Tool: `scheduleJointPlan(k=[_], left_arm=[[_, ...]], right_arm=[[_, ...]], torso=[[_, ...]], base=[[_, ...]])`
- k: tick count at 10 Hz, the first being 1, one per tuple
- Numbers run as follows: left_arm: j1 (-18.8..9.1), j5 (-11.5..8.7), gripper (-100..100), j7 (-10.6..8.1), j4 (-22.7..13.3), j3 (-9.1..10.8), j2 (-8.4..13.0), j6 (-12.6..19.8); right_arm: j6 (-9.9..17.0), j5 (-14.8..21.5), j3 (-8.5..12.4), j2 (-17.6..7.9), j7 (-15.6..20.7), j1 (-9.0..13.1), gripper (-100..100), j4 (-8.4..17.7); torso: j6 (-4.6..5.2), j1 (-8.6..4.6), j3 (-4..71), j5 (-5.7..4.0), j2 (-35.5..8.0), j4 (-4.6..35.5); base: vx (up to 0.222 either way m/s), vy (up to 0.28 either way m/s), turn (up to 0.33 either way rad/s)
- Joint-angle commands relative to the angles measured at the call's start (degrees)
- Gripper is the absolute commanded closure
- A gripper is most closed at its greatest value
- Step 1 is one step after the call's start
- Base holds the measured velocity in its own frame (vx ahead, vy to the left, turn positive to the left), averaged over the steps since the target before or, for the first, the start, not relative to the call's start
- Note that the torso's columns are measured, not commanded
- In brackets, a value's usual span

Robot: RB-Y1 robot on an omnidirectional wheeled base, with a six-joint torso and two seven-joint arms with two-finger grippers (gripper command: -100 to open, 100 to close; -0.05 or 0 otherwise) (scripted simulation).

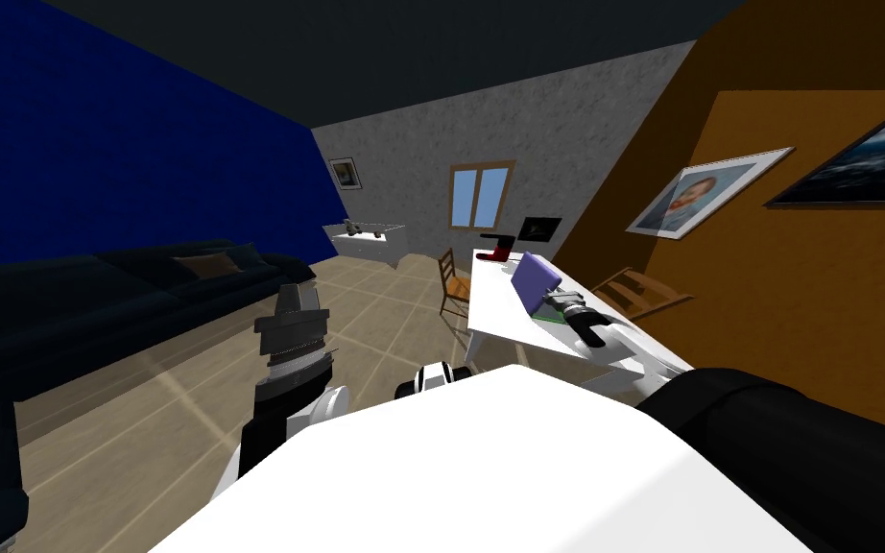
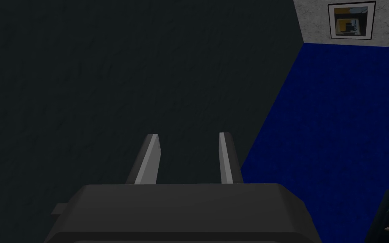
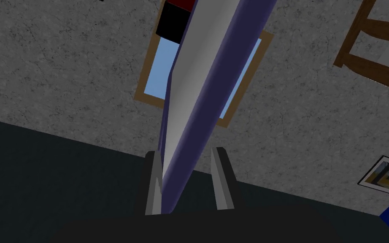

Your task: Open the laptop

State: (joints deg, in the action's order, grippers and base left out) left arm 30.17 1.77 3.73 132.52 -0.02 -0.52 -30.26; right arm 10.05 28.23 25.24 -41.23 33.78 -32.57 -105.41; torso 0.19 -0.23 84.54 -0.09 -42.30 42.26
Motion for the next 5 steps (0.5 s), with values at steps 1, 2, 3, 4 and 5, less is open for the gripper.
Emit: scheduleJointPlan(k=[1,2,3,4,5], left_arm=[[0.0,0.0,0,0.00,0.0,0.00,0.0,0.0],[0.0,0.0,0,0.00,0.0,0.00,0.0,0.0],[0.0,0.0,0,0.00,0.0,0.00,0.0,0.0],[0.0,0.0,0,0.00,0.0,0.00,0.0,0.0],[0.0,0.0,0,0.00,0.0,0.00,0.0,0.0]], right_arm=[[-0.2,-2.9,-0.1,-0.1,-2.8,1.2,100,1.2],[-0.3,-3.9,-0.2,-0.2,-3.8,1.6,100,1.6],[-0.5,-5.0,-0.2,-0.2,-4.9,2.1,100,2.0],[-0.6,-6.1,-0.3,-0.2,-5.9,2.6,100,2.4],[-0.7,-5.3,-0.3,-0.2,-5.1,2.4,100,2.0]], torso=[[-0.02,-0.03,0.0,-0.03,0.1,0.0],[-0.05,-0.15,0.1,-0.10,0.1,-0.1],[-0.11,-0.19,0.1,-0.11,0.2,-0.1],[-0.10,-0.19,0.1,-0.12,0.2,-0.1],[-0.09,-0.19,0.1,-0.12,0.2,-0.1]], base=[[-0.063,-0.084,0.008],[-0.057,-0.077,0.000],[-0.064,-0.073,0.015],[-0.076,-0.069,0.016],[-0.035,-0.027,0.013]])
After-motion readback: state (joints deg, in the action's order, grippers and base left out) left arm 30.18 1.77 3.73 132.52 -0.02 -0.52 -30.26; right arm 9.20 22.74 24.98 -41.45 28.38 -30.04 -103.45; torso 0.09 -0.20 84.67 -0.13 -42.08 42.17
